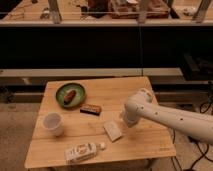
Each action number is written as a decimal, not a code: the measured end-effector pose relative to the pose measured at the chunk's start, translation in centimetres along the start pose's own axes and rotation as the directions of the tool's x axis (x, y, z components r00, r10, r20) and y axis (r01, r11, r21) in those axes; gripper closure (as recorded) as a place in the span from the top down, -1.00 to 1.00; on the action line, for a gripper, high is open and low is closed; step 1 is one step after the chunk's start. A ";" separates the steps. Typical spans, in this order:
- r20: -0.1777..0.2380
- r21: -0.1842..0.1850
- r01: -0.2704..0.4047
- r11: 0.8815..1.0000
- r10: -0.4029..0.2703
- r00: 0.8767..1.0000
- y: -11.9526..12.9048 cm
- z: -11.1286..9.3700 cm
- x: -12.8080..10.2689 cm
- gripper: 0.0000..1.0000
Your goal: Wipe the white sponge on the table
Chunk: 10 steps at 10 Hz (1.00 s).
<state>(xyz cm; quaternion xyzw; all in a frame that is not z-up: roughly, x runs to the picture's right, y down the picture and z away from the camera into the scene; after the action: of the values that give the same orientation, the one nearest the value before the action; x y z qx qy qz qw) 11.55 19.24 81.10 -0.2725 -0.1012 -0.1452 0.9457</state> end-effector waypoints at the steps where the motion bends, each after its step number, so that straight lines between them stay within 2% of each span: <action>1: -0.002 0.004 -0.002 1.000 0.002 1.000 -0.5 0.1 0.1 0.30; 3: 0.006 -0.006 0.029 1.000 -0.029 1.000 -0.4 0.0 0.1 0.30; 4: 0.033 -0.018 0.126 0.992 -0.125 0.992 -0.6 -0.1 -0.1 0.30; 5: 0.060 -0.024 0.225 0.974 -0.224 0.973 -0.9 0.0 -0.4 0.30; 6: 0.087 -0.029 0.328 0.944 -0.325 0.942 -1.1 0.0 -0.9 0.30; 7: 0.115 -0.028 0.438 0.899 -0.432 0.895 -1.4 0.0 -1.4 0.30; 8: 0.145 -0.007 0.568 0.823 -0.561 0.815 -1.9 0.1 -2.0 0.30; 9: 0.146 0.007 0.632 0.775 -0.626 0.766 -2.1 0.2 -2.2 0.30; 10: 0.128 0.020 0.664 0.747 -0.661 0.739 -2.3 0.2 -2.3 0.30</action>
<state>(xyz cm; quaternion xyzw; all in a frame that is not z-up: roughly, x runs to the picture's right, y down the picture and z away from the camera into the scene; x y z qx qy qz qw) 8.57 17.99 81.77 -0.2402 -0.2491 -0.4556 0.8202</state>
